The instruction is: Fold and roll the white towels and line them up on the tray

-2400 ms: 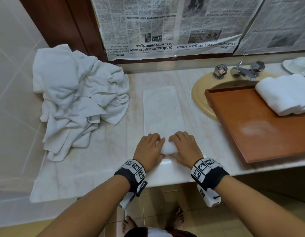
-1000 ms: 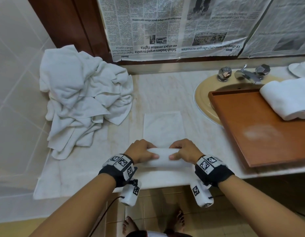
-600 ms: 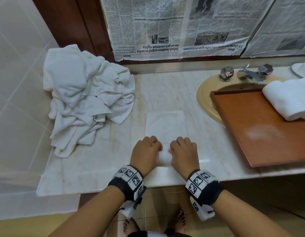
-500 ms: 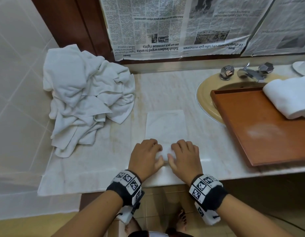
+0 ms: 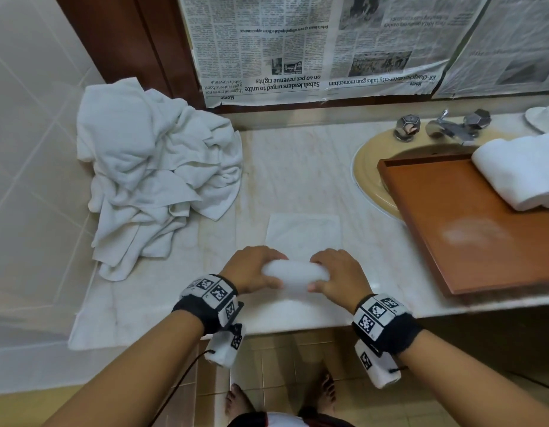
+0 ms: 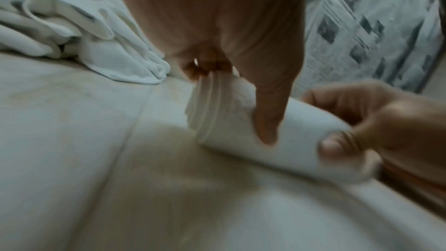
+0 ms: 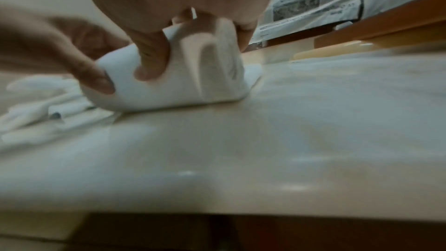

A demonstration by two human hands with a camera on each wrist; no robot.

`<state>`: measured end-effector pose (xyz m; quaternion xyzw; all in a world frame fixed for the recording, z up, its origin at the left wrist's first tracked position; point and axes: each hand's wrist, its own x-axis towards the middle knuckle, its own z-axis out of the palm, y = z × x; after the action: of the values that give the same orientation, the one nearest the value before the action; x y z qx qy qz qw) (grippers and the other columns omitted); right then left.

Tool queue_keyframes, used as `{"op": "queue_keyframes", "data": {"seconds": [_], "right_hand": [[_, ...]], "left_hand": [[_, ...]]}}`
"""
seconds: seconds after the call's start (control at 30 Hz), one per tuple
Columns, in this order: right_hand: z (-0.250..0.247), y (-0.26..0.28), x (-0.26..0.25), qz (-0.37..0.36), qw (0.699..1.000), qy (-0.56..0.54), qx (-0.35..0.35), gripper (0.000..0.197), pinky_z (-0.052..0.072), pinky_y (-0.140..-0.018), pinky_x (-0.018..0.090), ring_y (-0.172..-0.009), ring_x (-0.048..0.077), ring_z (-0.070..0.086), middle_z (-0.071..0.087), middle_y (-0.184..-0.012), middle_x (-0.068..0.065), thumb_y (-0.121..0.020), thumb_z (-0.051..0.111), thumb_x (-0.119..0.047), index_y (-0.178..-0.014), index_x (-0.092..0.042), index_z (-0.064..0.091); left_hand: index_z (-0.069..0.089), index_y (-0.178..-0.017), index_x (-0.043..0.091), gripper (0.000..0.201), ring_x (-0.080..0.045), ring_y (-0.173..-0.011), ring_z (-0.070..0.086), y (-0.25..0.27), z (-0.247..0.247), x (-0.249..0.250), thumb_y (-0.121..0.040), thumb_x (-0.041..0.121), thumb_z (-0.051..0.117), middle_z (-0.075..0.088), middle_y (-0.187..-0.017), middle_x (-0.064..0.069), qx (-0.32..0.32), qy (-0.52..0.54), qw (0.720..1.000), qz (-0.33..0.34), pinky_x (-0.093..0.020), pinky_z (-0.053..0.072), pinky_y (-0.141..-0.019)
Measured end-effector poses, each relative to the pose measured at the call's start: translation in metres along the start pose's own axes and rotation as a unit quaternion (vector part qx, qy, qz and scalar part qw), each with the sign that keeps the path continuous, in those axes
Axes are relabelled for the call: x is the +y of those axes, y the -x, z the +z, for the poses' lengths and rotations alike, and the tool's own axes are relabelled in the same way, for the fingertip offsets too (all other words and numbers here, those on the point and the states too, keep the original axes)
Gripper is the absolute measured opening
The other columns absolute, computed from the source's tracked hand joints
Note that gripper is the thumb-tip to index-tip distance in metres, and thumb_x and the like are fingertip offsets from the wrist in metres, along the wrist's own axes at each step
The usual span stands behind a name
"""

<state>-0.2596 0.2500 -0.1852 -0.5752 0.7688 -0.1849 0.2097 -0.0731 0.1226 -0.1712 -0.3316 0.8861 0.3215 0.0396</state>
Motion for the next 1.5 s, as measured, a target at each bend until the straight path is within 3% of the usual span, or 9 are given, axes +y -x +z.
{"op": "queue_keyframes", "data": {"seconds": [0.23, 0.37, 0.5, 0.67, 0.83, 0.97, 1.17, 1.3, 1.5], "right_hand": [[-0.014, -0.019, -0.006, 0.136, 0.976, -0.127, -0.115, 0.023, 0.045, -0.086, 0.03, -0.099, 0.023, 0.059, 0.067, -0.097, 0.003, -0.071, 0.08, -0.019, -0.094, -0.015, 0.074], [-0.006, -0.018, -0.024, 0.078, 0.993, 0.08, 0.029, 0.028, 0.033, -0.086, 0.036, -0.111, 0.021, 0.04, 0.049, -0.109, -0.004, -0.08, 0.068, -0.019, -0.106, -0.025, 0.061], [0.017, 0.006, -0.029, -0.045, 0.977, 0.141, 0.156, 0.024, 0.03, -0.063, 0.031, -0.074, 0.024, 0.05, 0.053, -0.083, 0.0, -0.065, 0.07, -0.007, -0.085, -0.017, 0.061], [0.024, 0.023, -0.018, -0.057, 0.973, 0.185, 0.126, 0.058, 0.032, -0.078, 0.036, -0.092, 0.023, 0.046, 0.05, -0.103, 0.002, -0.065, 0.057, -0.054, -0.11, -0.018, 0.056], [0.015, 0.01, -0.017, -0.059, 0.97, 0.224, 0.073, 0.069, 0.042, -0.072, 0.036, -0.086, 0.025, 0.05, 0.053, -0.101, 0.003, -0.052, 0.077, -0.048, -0.11, -0.017, 0.057], [0.012, 0.01, -0.014, -0.061, 0.981, 0.176, 0.061, 0.067, 0.046, -0.069, 0.034, -0.079, 0.023, 0.055, 0.058, -0.094, 0.001, -0.05, 0.086, -0.041, -0.106, -0.015, 0.058], [-0.004, 0.017, -0.011, -0.02, 0.997, 0.063, -0.041, 0.055, 0.035, -0.093, 0.027, -0.115, 0.018, 0.049, 0.058, -0.123, -0.005, -0.083, 0.066, -0.05, -0.129, -0.024, 0.052], [-0.016, -0.004, -0.01, 0.041, 0.995, -0.002, -0.087, 0.049, 0.041, -0.092, 0.028, -0.112, 0.021, 0.057, 0.064, -0.123, -0.001, -0.082, 0.07, -0.046, -0.125, -0.025, 0.06], [-0.024, -0.039, -0.015, 0.084, 0.988, 0.014, -0.13, 0.036, 0.039, -0.097, 0.035, -0.12, 0.022, 0.048, 0.059, -0.121, 0.002, -0.087, 0.062, -0.039, -0.12, -0.024, 0.064]], "left_hand": [[0.071, -0.105, 0.022, 0.034, -0.018, -0.107, 0.056, -0.009, 0.007, 0.001, -0.081, 0.045, 0.066, 0.06, -0.105, 0.002, -0.012, 0.114, 0.993, -0.025, -0.031, 0.043, -0.088], [0.072, -0.097, 0.023, 0.013, -0.019, -0.09, 0.055, -0.01, 0.02, 0.009, -0.084, 0.023, 0.067, 0.058, -0.098, 0.002, 0.226, -0.034, 0.973, 0.034, -0.037, 0.046, -0.077], [0.071, -0.081, 0.018, 0.018, -0.021, -0.07, 0.06, 0.001, 0.039, 0.017, -0.078, 0.021, 0.053, 0.065, -0.083, 0.003, 0.311, -0.098, 0.931, 0.161, -0.029, 0.043, -0.06], [0.064, -0.115, 0.02, 0.055, -0.016, -0.108, 0.053, 0.015, 0.048, -0.001, -0.067, 0.045, 0.067, 0.061, -0.117, 0.002, 0.263, -0.136, 0.939, 0.173, -0.033, 0.041, -0.081], [0.053, -0.126, 0.027, 0.083, -0.021, -0.104, 0.061, 0.002, 0.038, -0.008, -0.051, 0.043, 0.085, 0.061, -0.116, 0.002, 0.178, -0.176, 0.961, 0.12, -0.039, 0.046, -0.079], [0.05, -0.136, 0.031, 0.083, -0.021, -0.107, 0.058, -0.006, 0.026, -0.012, -0.066, 0.074, 0.055, 0.059, -0.123, 0.004, 0.089, -0.148, 0.98, 0.096, -0.039, 0.038, -0.087], [0.059, -0.123, 0.037, 0.073, -0.01, -0.112, 0.056, 0.003, 0.017, -0.007, -0.062, 0.076, 0.061, 0.062, -0.118, 0.014, -0.019, 0.082, 0.996, 0.024, -0.034, 0.042, -0.099], [0.064, -0.113, 0.039, 0.083, -0.013, -0.116, 0.043, -0.009, 0.012, -0.003, -0.048, 0.088, 0.045, 0.048, -0.118, 0.012, -0.015, 0.065, 0.996, -0.063, -0.039, 0.033, -0.101], [0.066, -0.113, 0.036, 0.039, -0.016, -0.124, 0.041, -0.026, 0.021, 0.008, -0.089, 0.062, 0.05, 0.048, -0.129, 0.008, 0.1, 0.037, 0.989, -0.102, -0.038, 0.034, -0.101]]}}
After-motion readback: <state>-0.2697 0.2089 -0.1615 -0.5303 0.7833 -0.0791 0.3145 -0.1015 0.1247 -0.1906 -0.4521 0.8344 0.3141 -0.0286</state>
